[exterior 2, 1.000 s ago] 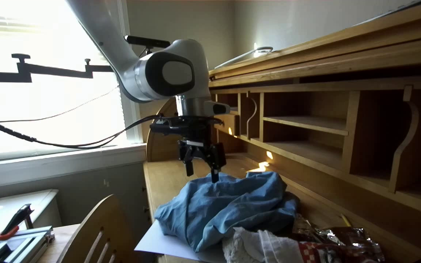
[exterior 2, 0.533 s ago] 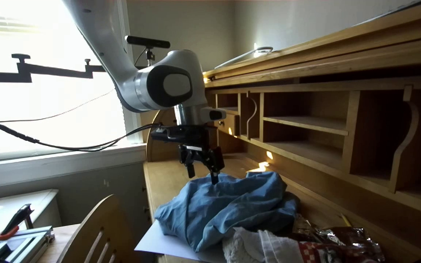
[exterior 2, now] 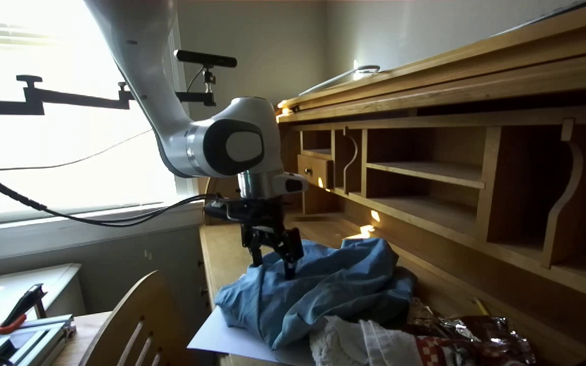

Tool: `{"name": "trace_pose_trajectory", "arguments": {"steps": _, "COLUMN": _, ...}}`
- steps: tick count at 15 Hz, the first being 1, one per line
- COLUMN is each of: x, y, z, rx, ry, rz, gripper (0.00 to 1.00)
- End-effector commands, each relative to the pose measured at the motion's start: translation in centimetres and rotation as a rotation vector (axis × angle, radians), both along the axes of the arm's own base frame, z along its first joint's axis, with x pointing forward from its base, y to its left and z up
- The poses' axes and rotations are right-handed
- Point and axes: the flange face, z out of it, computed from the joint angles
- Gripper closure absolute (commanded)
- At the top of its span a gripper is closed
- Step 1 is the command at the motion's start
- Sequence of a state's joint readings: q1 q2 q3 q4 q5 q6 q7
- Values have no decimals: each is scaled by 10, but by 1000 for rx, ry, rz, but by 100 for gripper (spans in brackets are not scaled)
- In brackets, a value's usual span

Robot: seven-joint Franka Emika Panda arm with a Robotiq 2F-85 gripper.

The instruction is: Fold the blue cloth

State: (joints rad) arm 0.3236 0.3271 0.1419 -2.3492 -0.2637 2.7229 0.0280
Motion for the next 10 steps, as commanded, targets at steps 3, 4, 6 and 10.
{"name": "trace_pose_trajectory", "arguments": {"steps": 3, "x": -6, "y": 2, "z": -12, "rx": 0, "ry": -42, "rz": 6, "gripper": 28}}
{"name": "trace_pose_trajectory", "arguments": {"steps": 4, "x": -4, "y": 3, "z": -9, "rx": 3, "ry": -53, "rz": 7, "gripper": 34}}
{"name": "trace_pose_trajectory", "arguments": {"steps": 6, "x": 0, "y": 2, "z": -1, "rx": 7, "ry": -71, "rz": 11, "gripper": 49}}
{"name": "trace_pose_trajectory", "arguments": {"steps": 10, "x": 9, "y": 2, "z": 23, "rx": 16, "ry": -104, "rz": 21, "gripper": 77}}
